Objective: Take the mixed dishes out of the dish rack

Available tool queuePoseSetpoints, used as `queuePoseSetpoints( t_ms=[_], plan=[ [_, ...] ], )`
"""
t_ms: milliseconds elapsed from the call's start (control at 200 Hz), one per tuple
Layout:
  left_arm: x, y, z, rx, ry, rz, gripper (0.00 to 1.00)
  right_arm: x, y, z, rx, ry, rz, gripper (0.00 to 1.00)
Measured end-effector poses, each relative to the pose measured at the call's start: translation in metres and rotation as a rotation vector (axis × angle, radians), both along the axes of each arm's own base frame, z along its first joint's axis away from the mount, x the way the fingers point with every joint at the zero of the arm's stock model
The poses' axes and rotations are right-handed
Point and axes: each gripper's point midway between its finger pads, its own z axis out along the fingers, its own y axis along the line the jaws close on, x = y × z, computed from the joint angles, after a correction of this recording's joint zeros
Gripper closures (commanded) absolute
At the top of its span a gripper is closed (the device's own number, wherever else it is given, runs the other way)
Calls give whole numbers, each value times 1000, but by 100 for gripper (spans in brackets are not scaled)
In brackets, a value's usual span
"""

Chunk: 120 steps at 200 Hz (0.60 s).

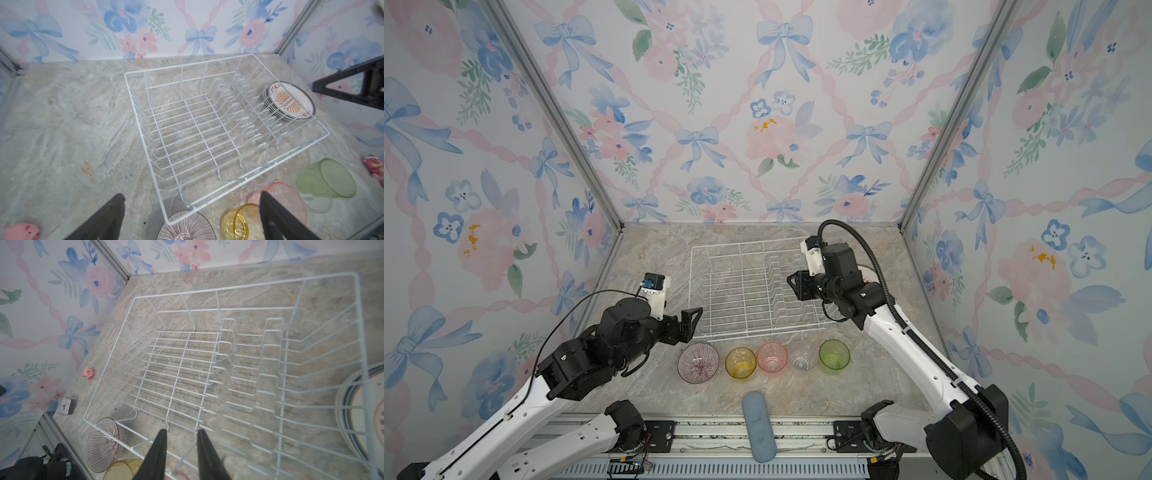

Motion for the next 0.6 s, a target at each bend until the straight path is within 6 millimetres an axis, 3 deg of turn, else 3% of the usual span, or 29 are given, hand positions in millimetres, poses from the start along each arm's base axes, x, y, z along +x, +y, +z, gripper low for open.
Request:
queuePoseSetpoints(
  t_ms=[160,320,450,535,600],
  plan=[
    [31,39,15,53,-129,173,2,-5,-63,13,-26,-67,-179,68],
    [58,89,-8,74,-180,354,2,-20,-114,13,-73,-114,-332,64],
    [74,141,-56,67,-218,502,2,-38,-145,12,-109,-169,-447,63],
    [76,177,-107,55,-182,592,2,-47,-160,7,-130,-192,-504,63],
    [76,189,-144,52,-132,614,2,-50,-170,3,-147,-199,-541,63]
  ],
)
